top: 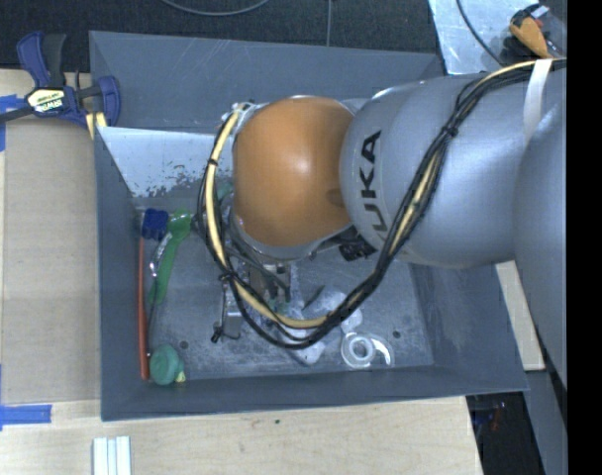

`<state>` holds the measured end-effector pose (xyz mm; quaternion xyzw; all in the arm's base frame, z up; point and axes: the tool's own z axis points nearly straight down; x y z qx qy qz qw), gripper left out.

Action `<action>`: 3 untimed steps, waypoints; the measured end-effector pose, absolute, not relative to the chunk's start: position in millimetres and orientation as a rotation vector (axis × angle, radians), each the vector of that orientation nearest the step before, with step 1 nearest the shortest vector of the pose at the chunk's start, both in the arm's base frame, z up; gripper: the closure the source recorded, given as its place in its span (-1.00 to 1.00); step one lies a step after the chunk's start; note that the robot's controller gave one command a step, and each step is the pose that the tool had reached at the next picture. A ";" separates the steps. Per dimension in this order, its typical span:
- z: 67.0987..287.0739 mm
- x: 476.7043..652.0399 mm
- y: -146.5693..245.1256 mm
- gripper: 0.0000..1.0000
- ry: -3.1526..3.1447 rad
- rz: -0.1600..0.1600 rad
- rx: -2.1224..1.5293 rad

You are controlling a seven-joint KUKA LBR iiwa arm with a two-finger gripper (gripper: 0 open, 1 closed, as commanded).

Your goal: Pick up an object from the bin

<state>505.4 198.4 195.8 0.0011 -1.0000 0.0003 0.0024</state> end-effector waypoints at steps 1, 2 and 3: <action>199.3 507.5 197.5 -1.00 -3.144 -0.002 -0.003; 71.0 576.9 105.8 -1.00 -3.147 -0.002 -0.044; 153.0 587.3 119.9 -1.00 -3.100 -0.007 0.605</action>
Offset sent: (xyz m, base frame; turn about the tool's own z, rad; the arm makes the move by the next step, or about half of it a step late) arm 0.0698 -0.0912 -0.1258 0.0276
